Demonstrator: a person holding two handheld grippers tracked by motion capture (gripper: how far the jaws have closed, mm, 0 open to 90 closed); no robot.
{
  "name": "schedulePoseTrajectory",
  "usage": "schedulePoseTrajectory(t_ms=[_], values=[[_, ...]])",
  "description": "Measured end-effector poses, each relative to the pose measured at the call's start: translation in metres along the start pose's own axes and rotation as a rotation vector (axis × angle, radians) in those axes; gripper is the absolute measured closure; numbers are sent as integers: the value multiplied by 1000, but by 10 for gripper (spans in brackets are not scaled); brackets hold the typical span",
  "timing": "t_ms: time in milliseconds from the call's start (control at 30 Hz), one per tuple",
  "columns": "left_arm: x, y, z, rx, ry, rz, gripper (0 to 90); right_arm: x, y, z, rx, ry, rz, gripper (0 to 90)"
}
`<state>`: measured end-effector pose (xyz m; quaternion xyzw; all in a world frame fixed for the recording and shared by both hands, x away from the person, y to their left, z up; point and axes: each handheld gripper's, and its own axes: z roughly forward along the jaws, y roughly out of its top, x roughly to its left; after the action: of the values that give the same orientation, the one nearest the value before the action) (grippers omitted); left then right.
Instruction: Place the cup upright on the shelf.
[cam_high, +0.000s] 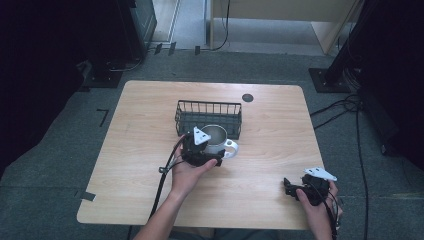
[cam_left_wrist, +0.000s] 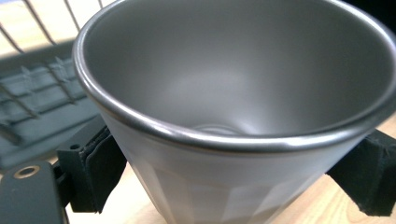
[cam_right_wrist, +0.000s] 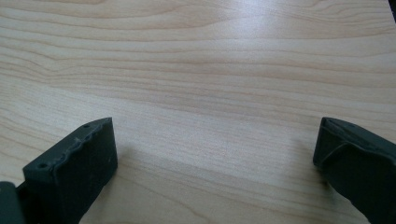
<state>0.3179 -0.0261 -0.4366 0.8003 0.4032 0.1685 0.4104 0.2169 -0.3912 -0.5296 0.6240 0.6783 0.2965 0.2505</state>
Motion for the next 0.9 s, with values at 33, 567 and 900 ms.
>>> schedulePoseTrajectory(t_ms=[33, 567, 900], values=[[5, 5, -4, -11, 9, -8, 87, 0, 0, 0, 0, 0, 2, 0], [43, 43, -19, -60, 84, -55, 88, 0, 0, 0, -1, 0, 2, 0], [58, 63, -17, -76, 119, -67, 88, 0, 0, 0, -1, 0, 2, 0]])
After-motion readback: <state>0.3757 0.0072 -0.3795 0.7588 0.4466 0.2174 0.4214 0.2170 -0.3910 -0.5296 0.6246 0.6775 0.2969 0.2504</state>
